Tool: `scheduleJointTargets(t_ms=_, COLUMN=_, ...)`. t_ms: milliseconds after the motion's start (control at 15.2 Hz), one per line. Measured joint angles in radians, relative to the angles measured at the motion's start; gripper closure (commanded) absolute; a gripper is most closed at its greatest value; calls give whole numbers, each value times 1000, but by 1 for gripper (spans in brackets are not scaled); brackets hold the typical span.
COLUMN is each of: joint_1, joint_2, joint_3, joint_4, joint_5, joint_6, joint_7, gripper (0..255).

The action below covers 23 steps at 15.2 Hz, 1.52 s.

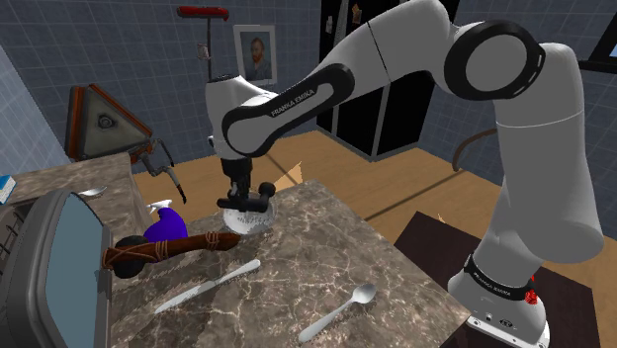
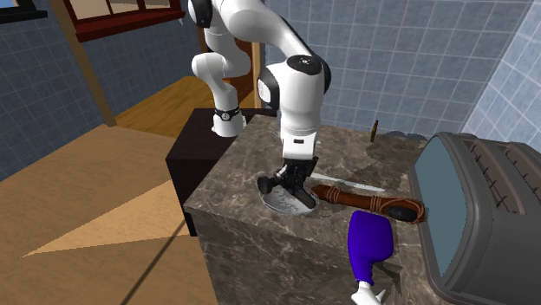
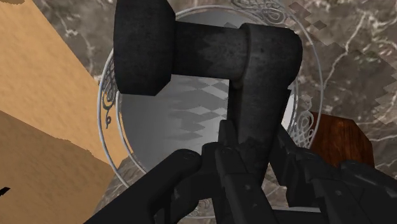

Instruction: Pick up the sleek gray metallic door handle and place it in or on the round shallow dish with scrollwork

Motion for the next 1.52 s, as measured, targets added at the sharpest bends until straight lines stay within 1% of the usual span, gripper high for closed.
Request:
scheduleJointTargets(t_ms=396, joint_1=3, joint_2=9, joint_3=-1, joint_4=-1, joint_5=-3, joint_6=11, joint_7=4, gripper=255)
scheduleJointTargets(t_ms=462, joint_1=3, joint_2=9, joint_3=-1, joint_4=-1, joint_5=-3, joint_6=11, joint_7=4, gripper=0)
scheduleJointTargets(t_ms=858, joint_1=3, joint_2=10, joint_3=0, joint_4=-2, joint_5=-3, joint_6=12, joint_7=4, gripper=0)
scheduleJointTargets(t_ms=990, joint_1=1, joint_2=-9, joint_3=2, joint_4=12, joint_5=3, joint_6=-21, joint_7=0, gripper=0)
scheduleJointTargets(t_ms=1122, joint_1=-1, joint_2=-25, joint_3=4, joint_4=49, joint_5=8, joint_6=-73, joint_7=-5, gripper=0)
scheduleJointTargets(t_ms=1254, joint_1=0, joint_2=-35, joint_3=6, joint_4=55, joint_5=10, joint_6=-89, joint_7=-4, gripper=0)
scheduleJointTargets(t_ms=1518, joint_1=-1, joint_2=-38, joint_3=6, joint_4=57, joint_5=11, joint_6=-95, joint_7=-5, gripper=0)
